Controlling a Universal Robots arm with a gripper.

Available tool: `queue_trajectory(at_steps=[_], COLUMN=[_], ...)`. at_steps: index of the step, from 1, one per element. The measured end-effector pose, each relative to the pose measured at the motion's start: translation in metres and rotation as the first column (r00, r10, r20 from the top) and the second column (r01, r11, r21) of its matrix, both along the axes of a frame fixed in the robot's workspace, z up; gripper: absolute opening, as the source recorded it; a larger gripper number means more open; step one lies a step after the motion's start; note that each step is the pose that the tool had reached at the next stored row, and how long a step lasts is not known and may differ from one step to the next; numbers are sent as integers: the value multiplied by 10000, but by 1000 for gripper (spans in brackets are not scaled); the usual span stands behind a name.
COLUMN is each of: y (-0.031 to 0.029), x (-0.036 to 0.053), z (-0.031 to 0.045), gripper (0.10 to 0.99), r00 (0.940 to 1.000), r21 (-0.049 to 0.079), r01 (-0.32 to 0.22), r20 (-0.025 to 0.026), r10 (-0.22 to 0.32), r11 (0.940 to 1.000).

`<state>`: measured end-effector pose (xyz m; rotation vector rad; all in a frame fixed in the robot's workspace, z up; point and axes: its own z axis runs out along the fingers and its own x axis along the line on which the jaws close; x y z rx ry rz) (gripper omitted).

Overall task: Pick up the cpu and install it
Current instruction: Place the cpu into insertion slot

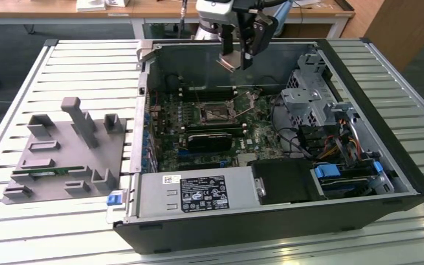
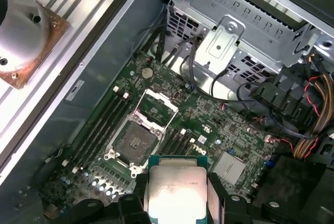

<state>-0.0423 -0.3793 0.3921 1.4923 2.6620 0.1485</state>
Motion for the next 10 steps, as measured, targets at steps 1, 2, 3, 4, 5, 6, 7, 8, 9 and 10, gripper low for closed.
queue_trajectory(at_steps=[1, 2, 3, 4, 5, 6, 7, 8, 9, 10], y=[0, 1, 1, 1, 2, 2, 2, 2, 2, 2], x=[0, 0, 0, 0, 0, 0, 0, 0, 0, 0], z=[0, 0, 0, 0, 0, 0, 0, 0, 0, 0], gripper=[533, 533, 533, 533, 533, 533, 533, 533, 533, 533], r00=[10000, 9999, 9994, 9991, 9987, 9983, 9978, 9967, 9960, 9954], r21=[0, -1, -1, 0, 0, 1, 0, -1, -1, 0], r01=[82, 166, 337, 421, 504, 582, 660, 812, 891, 963], r20=[0, -1, 0, 0, 0, 0, 0, 0, 0, 0], r10=[-82, -166, -337, -421, -504, -582, -660, -812, -891, -963], r11=[10000, 9999, 9994, 9991, 9987, 9983, 9978, 9967, 9960, 9954])
